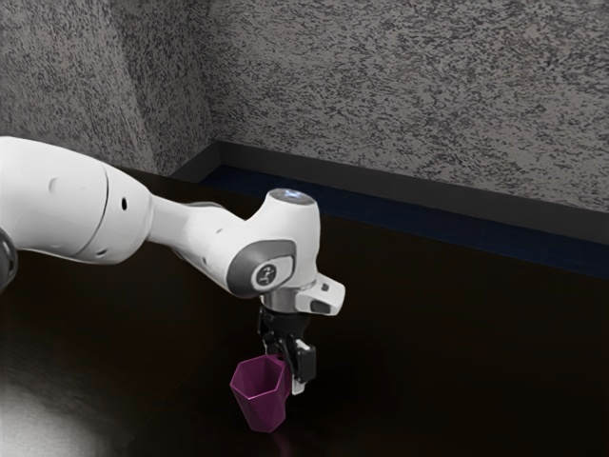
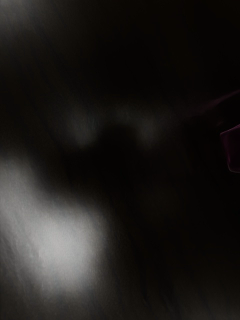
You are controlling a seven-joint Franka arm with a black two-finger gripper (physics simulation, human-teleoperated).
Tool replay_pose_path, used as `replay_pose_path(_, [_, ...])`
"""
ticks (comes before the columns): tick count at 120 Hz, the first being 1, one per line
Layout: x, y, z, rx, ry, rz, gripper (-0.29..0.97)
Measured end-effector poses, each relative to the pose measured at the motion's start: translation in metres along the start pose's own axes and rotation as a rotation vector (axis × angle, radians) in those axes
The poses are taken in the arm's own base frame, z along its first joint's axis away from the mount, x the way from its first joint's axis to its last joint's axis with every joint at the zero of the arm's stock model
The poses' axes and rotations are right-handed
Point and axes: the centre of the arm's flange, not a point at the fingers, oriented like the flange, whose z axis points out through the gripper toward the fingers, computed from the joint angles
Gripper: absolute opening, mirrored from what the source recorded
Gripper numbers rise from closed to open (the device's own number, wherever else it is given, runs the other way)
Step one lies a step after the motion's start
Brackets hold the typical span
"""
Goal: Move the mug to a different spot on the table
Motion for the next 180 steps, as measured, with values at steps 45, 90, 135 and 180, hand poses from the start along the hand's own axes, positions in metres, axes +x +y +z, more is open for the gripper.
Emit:
replay_pose_path(45, [-0.0013,-0.0008,0.0000,-0.011,0.033,-0.012,0.55])
replay_pose_path(90, [-0.0039,-0.0024,0.0026,-0.043,0.034,-0.061,0.44])
replay_pose_path(135, [-0.0051,-0.0026,0.0015,-0.046,0.031,-0.084,0.19])
replay_pose_path(180, [-0.0051,0.0007,-0.0030,-0.036,0.031,-0.090,0.07])
